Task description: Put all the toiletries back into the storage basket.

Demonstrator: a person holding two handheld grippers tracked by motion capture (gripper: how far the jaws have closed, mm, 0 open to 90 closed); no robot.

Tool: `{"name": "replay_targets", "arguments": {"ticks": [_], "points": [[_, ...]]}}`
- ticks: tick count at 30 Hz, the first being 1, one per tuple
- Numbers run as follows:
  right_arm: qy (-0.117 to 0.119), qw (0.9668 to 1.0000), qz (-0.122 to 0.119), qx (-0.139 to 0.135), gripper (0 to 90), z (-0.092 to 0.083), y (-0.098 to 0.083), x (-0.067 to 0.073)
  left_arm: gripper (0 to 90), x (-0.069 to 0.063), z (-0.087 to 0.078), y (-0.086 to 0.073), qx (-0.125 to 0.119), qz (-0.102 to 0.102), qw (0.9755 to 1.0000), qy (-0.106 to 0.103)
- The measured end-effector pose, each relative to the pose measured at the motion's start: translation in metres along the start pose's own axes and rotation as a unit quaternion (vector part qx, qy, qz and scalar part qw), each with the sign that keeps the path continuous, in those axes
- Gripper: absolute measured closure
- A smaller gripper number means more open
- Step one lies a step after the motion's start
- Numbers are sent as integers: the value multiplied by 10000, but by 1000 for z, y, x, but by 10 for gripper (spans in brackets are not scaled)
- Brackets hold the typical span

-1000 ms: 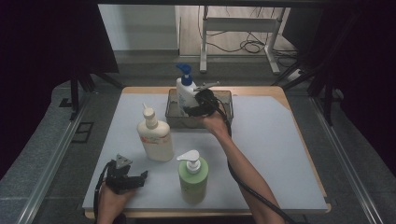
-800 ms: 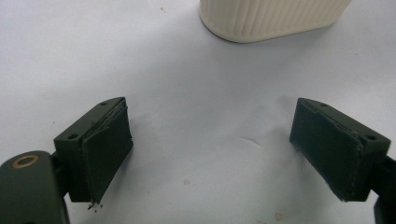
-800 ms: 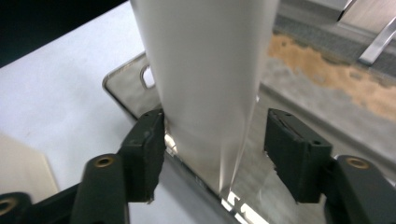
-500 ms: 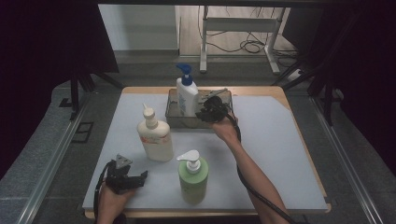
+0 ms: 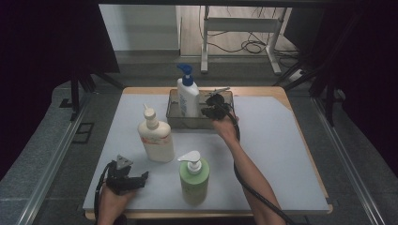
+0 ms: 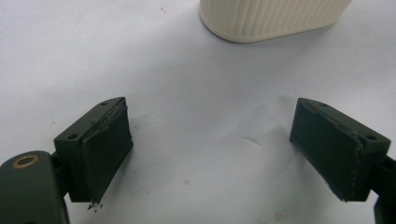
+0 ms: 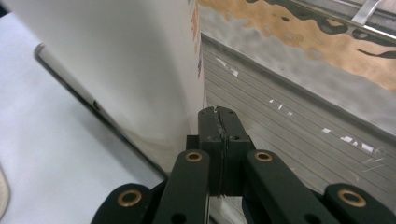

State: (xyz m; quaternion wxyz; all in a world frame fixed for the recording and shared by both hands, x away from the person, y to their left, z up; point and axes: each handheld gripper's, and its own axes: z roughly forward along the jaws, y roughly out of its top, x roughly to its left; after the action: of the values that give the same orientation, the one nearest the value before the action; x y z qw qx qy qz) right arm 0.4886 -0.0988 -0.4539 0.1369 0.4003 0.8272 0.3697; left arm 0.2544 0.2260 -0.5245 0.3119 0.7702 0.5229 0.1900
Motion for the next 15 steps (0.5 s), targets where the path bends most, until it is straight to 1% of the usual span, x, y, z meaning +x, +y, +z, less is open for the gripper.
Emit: {"name": "replay_targets", "arguments": {"ticks": [4,5,6,10,15], "points": [[-46,10000,25,59,892,8,2,1,119,0,0,0,0,0,10000,0],[-46,9999,82,80,891,10,2,2,119,0,0,0,0,-1,10000,0],[-42,9999,53,109,892,12,3,2,119,0,0,0,0,0,10000,0],[-73,9998,86,156,891,16,4,3,119,0,0,0,2,1,10000,1],[-9,9996,195,182,889,19,4,2,119,0,0,0,2,1,10000,2]]}}
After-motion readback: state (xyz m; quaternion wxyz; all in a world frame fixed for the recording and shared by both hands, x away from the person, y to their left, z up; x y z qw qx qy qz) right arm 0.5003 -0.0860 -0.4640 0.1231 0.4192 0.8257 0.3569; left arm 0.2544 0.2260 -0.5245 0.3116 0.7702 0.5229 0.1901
